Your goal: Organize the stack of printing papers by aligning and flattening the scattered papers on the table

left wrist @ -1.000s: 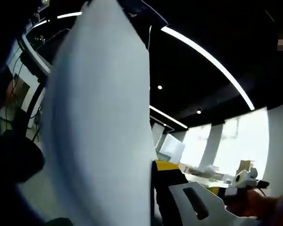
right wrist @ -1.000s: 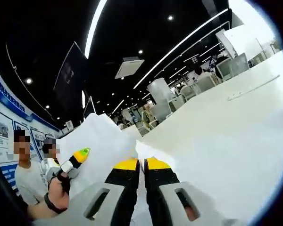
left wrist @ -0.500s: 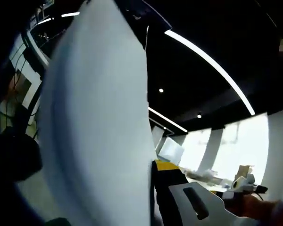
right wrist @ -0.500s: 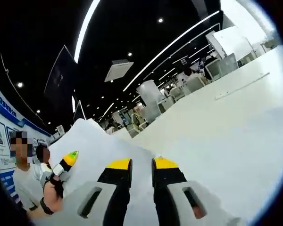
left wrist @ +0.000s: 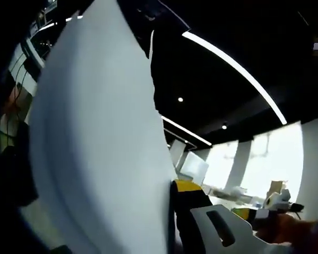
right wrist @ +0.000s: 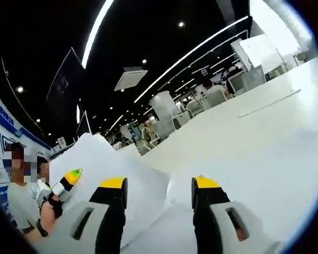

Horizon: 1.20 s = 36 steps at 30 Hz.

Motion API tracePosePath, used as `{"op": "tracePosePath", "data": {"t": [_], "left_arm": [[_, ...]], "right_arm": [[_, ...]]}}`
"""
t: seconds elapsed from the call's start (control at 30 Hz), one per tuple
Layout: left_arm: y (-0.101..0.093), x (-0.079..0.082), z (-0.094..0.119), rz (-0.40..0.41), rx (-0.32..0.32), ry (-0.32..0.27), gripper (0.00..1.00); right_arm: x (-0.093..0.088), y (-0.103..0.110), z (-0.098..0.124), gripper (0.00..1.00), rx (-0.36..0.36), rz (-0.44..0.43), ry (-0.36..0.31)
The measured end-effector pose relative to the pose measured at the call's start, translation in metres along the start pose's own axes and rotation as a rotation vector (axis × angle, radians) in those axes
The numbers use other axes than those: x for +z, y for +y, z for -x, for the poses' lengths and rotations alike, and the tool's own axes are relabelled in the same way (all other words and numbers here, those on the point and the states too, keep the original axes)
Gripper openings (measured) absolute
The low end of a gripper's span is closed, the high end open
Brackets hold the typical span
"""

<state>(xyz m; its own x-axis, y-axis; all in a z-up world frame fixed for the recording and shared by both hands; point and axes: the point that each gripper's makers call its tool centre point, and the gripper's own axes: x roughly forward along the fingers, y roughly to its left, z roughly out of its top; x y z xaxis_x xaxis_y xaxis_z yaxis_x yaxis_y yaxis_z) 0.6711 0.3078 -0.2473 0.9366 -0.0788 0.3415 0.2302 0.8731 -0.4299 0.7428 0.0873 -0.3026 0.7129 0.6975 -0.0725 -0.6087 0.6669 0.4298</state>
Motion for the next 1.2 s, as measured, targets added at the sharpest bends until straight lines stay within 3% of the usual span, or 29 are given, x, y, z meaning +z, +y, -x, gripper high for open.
{"op": "tracePosePath", "data": {"t": [0.07, 0.43, 0.7, 1.2], "left_arm": [[0.0, 0.0, 0.001, -0.005, 0.001, 0.002, 0.07], [0.0, 0.001, 0.002, 0.001, -0.002, -0.001, 0.07], [0.0, -0.001, 0.001, -0.01, 0.007, 0.009, 0.08], [-0.002, -0.003, 0.001, -0.019, -0.001, 0.014, 0.08]], "right_arm": [[0.003, 0.001, 0.0, 0.68, 0.002, -0.004, -0.01], [0.004, -0.002, 0.0, 0.73, -0.021, 0.026, -0.006], [0.006, -0.004, 0.003, 0.89, -0.043, 0.023, 0.003], [-0.001, -0.004, 0.018, 0.9, -0.036, 0.131, 0.07]]}}
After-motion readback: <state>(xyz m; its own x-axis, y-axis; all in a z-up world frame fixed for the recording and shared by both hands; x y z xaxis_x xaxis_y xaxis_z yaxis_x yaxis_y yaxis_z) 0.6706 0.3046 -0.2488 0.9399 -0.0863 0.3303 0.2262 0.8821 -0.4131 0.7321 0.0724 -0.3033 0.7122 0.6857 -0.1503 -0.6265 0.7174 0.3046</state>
